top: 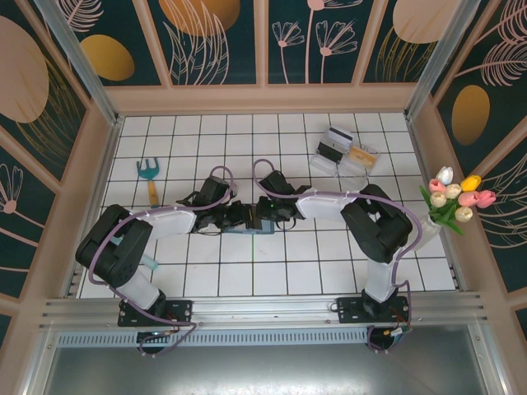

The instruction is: Take the credit cards out of the card holder

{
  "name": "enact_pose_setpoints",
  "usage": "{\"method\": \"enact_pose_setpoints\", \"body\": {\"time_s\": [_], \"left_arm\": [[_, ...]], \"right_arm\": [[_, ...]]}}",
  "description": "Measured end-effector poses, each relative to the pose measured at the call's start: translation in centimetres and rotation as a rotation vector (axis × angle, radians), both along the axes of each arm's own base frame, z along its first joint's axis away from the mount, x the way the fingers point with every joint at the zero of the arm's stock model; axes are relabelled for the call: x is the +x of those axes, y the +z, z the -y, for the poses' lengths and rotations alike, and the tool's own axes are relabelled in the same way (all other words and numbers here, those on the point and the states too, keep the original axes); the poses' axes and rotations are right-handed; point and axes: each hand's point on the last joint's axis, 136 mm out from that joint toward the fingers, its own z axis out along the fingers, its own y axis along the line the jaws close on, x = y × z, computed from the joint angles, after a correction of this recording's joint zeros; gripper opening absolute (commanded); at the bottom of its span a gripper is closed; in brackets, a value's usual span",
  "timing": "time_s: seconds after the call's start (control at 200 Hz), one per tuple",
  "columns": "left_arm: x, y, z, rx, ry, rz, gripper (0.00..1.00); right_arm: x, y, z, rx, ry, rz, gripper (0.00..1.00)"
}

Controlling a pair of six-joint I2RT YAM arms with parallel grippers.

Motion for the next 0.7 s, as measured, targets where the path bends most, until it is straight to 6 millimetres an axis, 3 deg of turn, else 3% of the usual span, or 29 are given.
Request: {"method": "enact_pose_setpoints", "body": {"time_s": [0.155,0.345,0.701], "left_arm": [[0.0,0.0,0.1,-0.009,0.002,-0.007,0.06],[-0.1,-0.3,-0.6,0.039,0.003,-0.003,0.04],[-0.8,2.1,-3.7,0.205,-0.002,0.059,0.02]], "right_arm": [[0.0,0.0,0.0,-0.001,0.001,0.001,0.28],[0.0,0.0,0.1,0.0,0.0,0.003,0.28],[0.1,0.4,0.1,0.017,0.002,0.003,0.31]]}}
